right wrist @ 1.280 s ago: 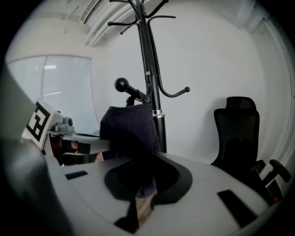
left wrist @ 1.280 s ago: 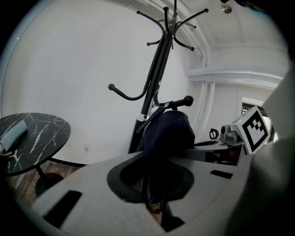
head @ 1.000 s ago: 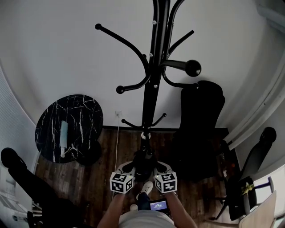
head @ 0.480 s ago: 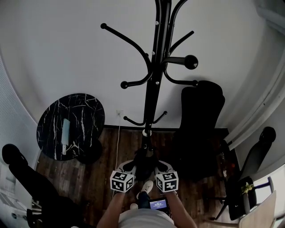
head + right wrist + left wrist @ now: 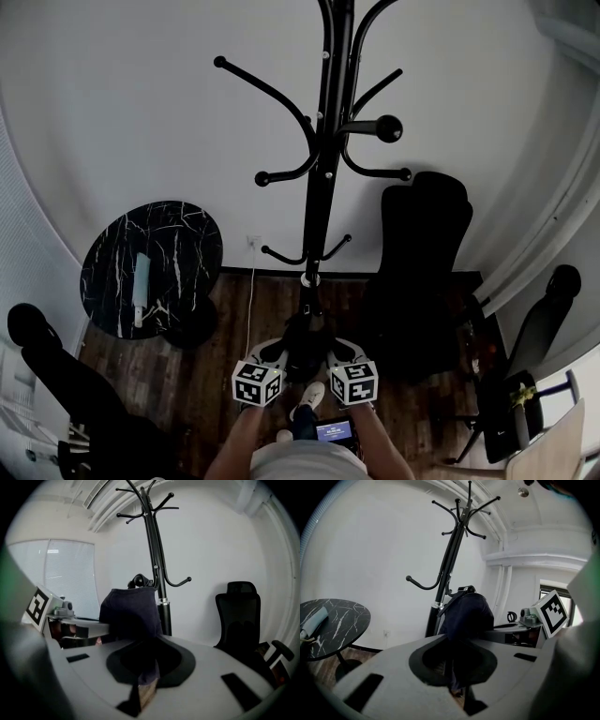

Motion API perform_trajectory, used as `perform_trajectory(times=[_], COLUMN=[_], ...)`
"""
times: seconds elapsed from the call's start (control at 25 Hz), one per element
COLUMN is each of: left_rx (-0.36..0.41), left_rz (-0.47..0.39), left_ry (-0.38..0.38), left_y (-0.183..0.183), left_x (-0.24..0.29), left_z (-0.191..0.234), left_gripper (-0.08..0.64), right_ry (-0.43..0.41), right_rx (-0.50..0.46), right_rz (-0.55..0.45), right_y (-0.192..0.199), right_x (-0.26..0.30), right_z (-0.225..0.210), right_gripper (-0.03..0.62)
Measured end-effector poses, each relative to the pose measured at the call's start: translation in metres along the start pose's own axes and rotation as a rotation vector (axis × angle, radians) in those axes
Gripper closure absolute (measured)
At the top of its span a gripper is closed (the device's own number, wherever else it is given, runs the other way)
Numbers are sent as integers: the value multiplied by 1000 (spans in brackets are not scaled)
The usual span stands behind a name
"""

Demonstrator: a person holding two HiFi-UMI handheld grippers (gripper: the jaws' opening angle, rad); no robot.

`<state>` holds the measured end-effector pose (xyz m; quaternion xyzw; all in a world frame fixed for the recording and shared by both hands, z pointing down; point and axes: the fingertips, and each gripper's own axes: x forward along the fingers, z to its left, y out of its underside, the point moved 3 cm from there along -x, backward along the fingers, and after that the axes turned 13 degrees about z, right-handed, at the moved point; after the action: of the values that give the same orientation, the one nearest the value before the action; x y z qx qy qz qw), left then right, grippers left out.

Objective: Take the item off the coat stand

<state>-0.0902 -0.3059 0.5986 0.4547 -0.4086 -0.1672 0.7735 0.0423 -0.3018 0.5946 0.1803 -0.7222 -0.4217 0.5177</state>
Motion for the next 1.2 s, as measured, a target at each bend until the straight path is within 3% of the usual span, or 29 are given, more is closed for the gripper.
perform_trajectory(times=[0.84,1.04,1.2], left_rx=[-19,-24,-26], left_rz=[-53,-57,-49], left_ry=[0,-4,-23], left_y=[-1,2,5], left_x=[-28,-31,-35], left_z=[-24,-31,-33], left_gripper=[529,529,529], right_ry=[-16,22,3], right_rx=[8,-64,-72], right_rz=[-42,-66,-56], right_y=[4,2,4], right_x=[-35,-45,-46], right_z=[16,16,18], right_gripper=[561,561,561])
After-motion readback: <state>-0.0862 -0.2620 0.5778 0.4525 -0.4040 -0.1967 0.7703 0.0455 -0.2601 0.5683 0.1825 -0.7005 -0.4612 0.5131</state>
